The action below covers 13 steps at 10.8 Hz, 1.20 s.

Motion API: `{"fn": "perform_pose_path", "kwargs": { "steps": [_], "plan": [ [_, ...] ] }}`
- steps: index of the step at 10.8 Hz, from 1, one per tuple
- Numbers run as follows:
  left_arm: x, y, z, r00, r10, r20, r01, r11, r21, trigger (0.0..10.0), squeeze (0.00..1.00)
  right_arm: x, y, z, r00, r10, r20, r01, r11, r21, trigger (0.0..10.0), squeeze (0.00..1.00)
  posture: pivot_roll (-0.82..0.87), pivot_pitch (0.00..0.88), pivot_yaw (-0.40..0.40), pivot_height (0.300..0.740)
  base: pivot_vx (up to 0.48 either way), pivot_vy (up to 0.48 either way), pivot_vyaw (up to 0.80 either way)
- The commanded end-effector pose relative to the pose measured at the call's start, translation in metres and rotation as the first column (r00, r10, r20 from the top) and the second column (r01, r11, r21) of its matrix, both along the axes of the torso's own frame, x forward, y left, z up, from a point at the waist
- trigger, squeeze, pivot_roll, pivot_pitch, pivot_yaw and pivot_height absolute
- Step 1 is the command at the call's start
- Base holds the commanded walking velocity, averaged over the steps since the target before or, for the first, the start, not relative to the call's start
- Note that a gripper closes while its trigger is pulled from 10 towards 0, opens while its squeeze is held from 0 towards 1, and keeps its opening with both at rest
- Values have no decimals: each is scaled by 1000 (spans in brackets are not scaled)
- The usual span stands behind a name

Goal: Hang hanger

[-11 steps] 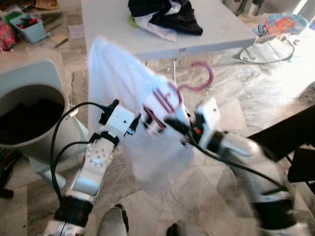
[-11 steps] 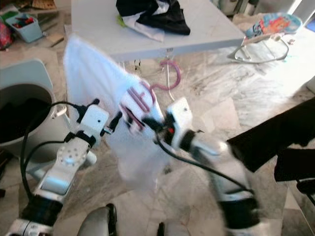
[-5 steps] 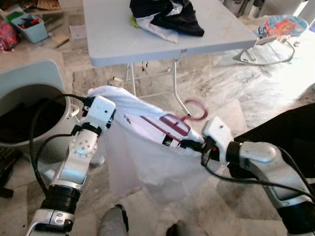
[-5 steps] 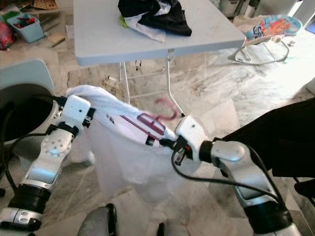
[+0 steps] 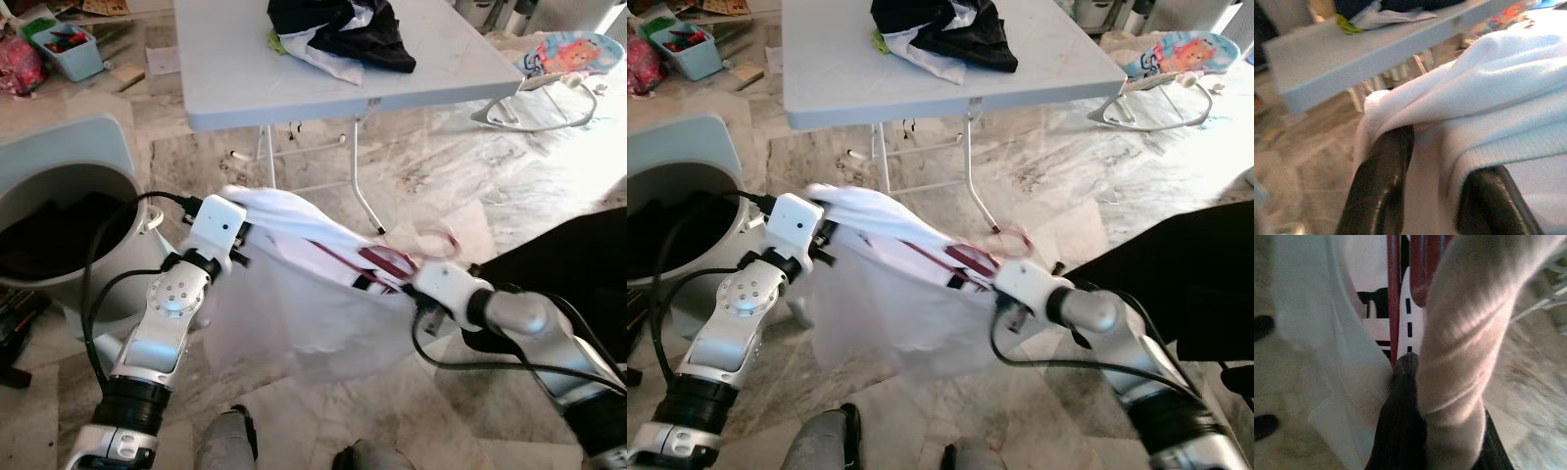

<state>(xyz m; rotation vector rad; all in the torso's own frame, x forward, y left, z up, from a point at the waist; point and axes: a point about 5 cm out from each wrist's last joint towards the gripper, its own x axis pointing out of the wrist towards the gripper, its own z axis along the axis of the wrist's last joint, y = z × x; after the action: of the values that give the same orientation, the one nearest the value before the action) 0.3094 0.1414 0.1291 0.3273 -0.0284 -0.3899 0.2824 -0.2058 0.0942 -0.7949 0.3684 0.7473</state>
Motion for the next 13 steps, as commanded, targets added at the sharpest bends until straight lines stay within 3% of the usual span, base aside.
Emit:
{"fn": "perform_pose_path", "kwargs": {
  "steps": [1, 2, 3, 4, 5, 6, 7, 9, 10, 11, 12, 13],
  "plan": [
    [0, 4, 8, 1000, -22, 6, 22, 1000, 10, 0, 0, 2, -17, 0, 998, -58, 14, 58, 997, -58, 10000, 0, -82, 107, -61, 740, 0, 0, 0],
    [-6, -2, -2, 989, -112, -94, 117, 992, 45, 0, 0, 7, -23, 1, 994, -80, 71, 87, 992, -94, 10000, 0, -82, 107, -59, 740, 0, 0, 0],
    [-15, -5, -15, 957, -199, -209, 224, 969, 102, 0, 0, 16, -22, 10, 981, -108, 160, 120, 990, -69, 10000, 0, -83, 106, -56, 740, 0, 0, 0],
    [-30, -5, -32, 898, -274, -345, 346, 923, 168, 0, 0, 26, -18, 21, 953, -152, 261, 163, 986, -19, 10000, 0, -83, 106, -56, 740, 0, 0, 0],
    [-34, -8, -33, 882, -295, -367, 362, 924, 127, 0, 0, 30, -17, 26, 937, -161, 311, 175, 984, -16, 10000, 0, -80, 106, -57, 740, 0, 0, 0],
    [-31, -11, -17, 896, -310, -318, 341, 939, 48, 0, 0, 32, -24, 25, 936, -129, 328, 160, 985, -70, 10000, 0, -76, 107, -62, 740, 0, 0, 0],
    [-21, -4, -5, 928, -262, -265, 281, 959, 37, 0, 0, 30, -28, 22, 942, -85, 324, 127, 986, -111, 10000, 0, -76, 107, -62, 740, 0, 0, 0],
    [5, 26, 9, 988, -24, -155, 38, 995, 88, 0, 0, 28, -42, 26, 949, -57, 311, 102, 986, -130, 10000, 0, -84, 109, -63, 740, 0, 0, 0],
    [7, 30, 9, 988, -1, -155, 20, 992, 121, 0, 0, 30, -49, 29, 948, -88, 306, 128, 985, -113, 10000, 0, -87, 109, -62, 740, 0, 0, 0],
    [3, 16, 4, 983, -29, -180, 47, 994, 96, 9647, 0, 36, -49, 34, 939, -228, 257, 219, 974, 64, 10000, 0, -90, 110, -59, 740, 0, 0, 0],
    [-2, -1, -5, 979, -66, -191, 84, 992, 89, 10000, 0, 43, -36, 41, 913, -384, 135, 320, 882, 346, 10000, 0, -91, 109, -59, 740, 0, 0, 0],
    [-4, -12, -8, 978, -91, -188, 107, 991, 81, 10000, 0, 46, -27, 44, 908, -407, 97, 336, 847, 411, 10000, 0, -91, 108, -59, 740, 0, 0, 0]
  ]
}}
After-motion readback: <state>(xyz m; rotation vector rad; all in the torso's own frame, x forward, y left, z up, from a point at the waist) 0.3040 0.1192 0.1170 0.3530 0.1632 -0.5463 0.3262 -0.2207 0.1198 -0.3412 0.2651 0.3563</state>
